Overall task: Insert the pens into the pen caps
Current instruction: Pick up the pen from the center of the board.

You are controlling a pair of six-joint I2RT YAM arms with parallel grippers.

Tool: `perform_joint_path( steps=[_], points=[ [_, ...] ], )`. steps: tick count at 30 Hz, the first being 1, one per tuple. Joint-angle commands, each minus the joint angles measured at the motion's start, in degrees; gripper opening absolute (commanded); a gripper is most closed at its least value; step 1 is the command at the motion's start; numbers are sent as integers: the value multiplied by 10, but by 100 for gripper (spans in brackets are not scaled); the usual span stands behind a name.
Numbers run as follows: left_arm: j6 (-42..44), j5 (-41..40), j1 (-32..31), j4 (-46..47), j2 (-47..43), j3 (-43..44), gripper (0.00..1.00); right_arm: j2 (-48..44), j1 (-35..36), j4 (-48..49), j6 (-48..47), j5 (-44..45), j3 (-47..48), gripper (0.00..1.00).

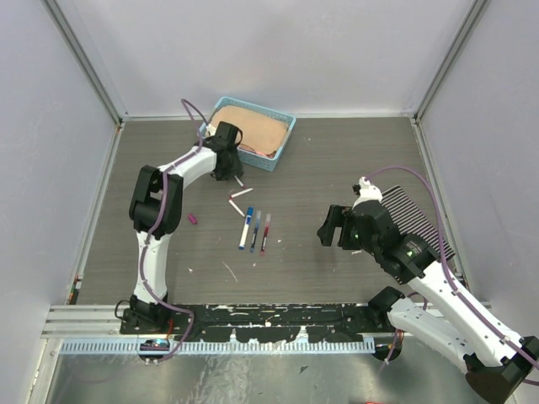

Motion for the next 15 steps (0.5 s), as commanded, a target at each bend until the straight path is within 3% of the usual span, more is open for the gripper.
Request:
perform_joint_path(
  steps=[1, 5, 15],
  points=[
    [3, -15, -2, -30, 17, 26, 52, -10, -1, 12, 5, 6, -1, 88],
    [8, -14, -4, -43, 33, 38, 48, -10, -1, 13, 6, 5, 0, 88],
    [24, -32, -3, -51, 28, 34, 24, -13, -2, 11, 7, 5, 0, 88]
  ],
)
